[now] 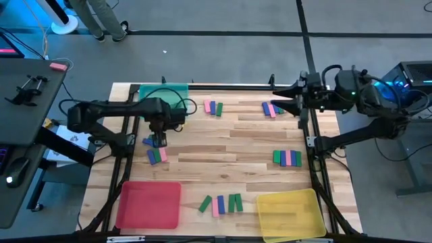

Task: Sort blocks
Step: Put the green block into the blue bin

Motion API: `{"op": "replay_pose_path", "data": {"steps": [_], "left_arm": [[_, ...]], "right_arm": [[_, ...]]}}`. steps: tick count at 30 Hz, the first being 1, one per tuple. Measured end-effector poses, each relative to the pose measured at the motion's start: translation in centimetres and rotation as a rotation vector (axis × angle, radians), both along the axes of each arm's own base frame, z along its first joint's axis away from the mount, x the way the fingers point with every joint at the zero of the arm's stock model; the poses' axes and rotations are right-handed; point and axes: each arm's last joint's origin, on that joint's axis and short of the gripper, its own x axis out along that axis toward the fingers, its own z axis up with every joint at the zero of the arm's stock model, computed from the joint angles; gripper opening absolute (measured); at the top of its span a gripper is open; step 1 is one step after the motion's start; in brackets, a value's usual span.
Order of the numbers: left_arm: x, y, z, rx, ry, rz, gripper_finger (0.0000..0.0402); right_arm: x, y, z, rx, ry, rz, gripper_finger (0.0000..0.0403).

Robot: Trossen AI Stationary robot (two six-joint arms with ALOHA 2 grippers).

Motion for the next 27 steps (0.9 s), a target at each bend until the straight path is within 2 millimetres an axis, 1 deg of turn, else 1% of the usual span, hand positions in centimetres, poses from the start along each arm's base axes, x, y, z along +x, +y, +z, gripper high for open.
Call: {"op": "replay_pose_path", "data": {"steps": [2, 4, 6, 8, 10, 13, 16, 19, 27], "left_arm": [[0.1, 0.8, -1.1, 0.014, 0.059, -0.035, 0.0192], [0.2, 1.3, -2.5, -0.018, 0.112, -0.082, 0.0192], [0.2, 1.4, -3.9, -0.066, 0.15, -0.128, 0.0192], [0.1, 1.1, -4.7, -0.154, 0.159, -0.154, 0.0192], [0.1, 0.5, -5.2, -0.194, 0.164, -0.173, 0.0192], [0.4, -0.2, -5.6, -0.176, 0.106, -0.241, 0.0192], [1.0, -0.4, -6.0, -0.088, 0.026, -0.332, 0.0192], [1.3, -0.3, -6.2, -0.027, -0.027, -0.355, 0.0192], [-1.0, -0.5, -7.7, -0.078, 0.03, -0.47, 0.0192]], "right_arm": [[0.7, 0.0, -0.2, 0.001, 0.013, 0.0, 0.0151], [1.3, 0.0, -0.5, -0.004, 0.029, 0.002, 0.0151], [1.9, 0.0, -0.7, -0.006, 0.044, 0.002, 0.0151], [2.3, 0.0, -0.9, -0.019, 0.058, 0.005, 0.0151], [2.6, 0.0, -1.0, -0.052, 0.07, 0.011, 0.0151], [2.6, 0.0, -1.0, -0.073, 0.069, 0.016, 0.0151], [2.4, 0.0, -0.7, -0.058, 0.044, 0.012, 0.0151], [2.0, 0.0, -0.5, -0.05, 0.025, 0.01, 0.0151], [2.0, 0.0, -0.5, -0.048, 0.029, 0.01, 0.0151]]}}
